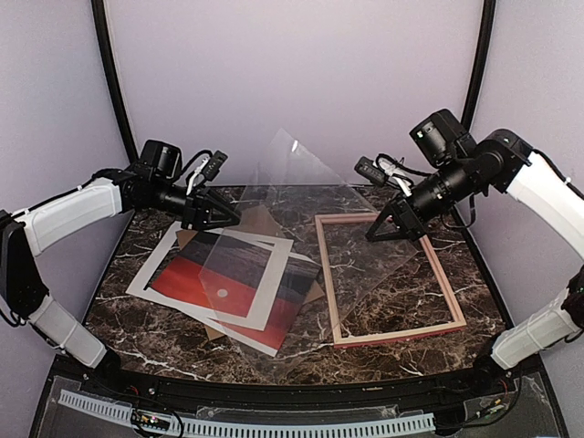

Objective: Put the photo into the frame
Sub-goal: Pass from the right arm to the left

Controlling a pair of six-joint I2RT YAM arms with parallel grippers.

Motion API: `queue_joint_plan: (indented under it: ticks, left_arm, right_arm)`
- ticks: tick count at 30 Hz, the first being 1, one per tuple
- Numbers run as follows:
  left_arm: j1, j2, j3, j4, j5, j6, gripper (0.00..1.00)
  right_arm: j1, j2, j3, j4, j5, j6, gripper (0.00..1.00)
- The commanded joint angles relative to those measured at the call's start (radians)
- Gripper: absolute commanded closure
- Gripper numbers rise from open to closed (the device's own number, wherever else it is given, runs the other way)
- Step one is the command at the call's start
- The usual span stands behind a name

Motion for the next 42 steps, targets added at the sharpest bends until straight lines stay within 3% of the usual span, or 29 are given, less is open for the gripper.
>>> queue_joint_plan:
  ticks: [1, 7, 15, 27, 33, 37, 42]
  left_arm:
    - [-0.008, -0.05, -0.016, -0.002, 0.021, -0.006, 0.68]
    - [-0.008, -0.059, -0.024, -0.012, 0.014, -0.007, 0.67]
    - [-0.008, -0.058, -0.034, -0.035, 0.005, 0.001, 0.79]
    - [-0.008, -0.039, -0.04, -0.035, -0.017, -0.001, 0.87]
    - [-0.008, -0.032, -0.033, -0.045, -0.027, -0.007, 0.99]
    - [-0.008, -0.043, -0.03, -0.034, -0.035, -0.03, 1.0]
    - [-0.008, -0.086, -0.042, 0.031, -0.078, -0.152, 1.0]
  right_arm:
    - [-0.034, 0.012, -0.006, 0.044, 0.048, 0.017, 1.0]
    - [-0.065, 0.029, -0.022, 0.051, 0.08, 0.032, 1.0]
    - [-0.08, 0.046, -0.01, 0.058, 0.074, 0.034, 1.0]
    - [-0.083, 0.049, 0.007, 0.086, 0.015, 0.03, 1.0]
    - [-0.085, 0.057, 0.022, 0.077, 0.019, 0.027, 1.0]
    - [-0.096, 0.063, 0.025, 0.083, 0.037, 0.039, 1.0]
    - [-0.142, 0.056, 0.028, 0.107, 0.078, 0.09, 0.7]
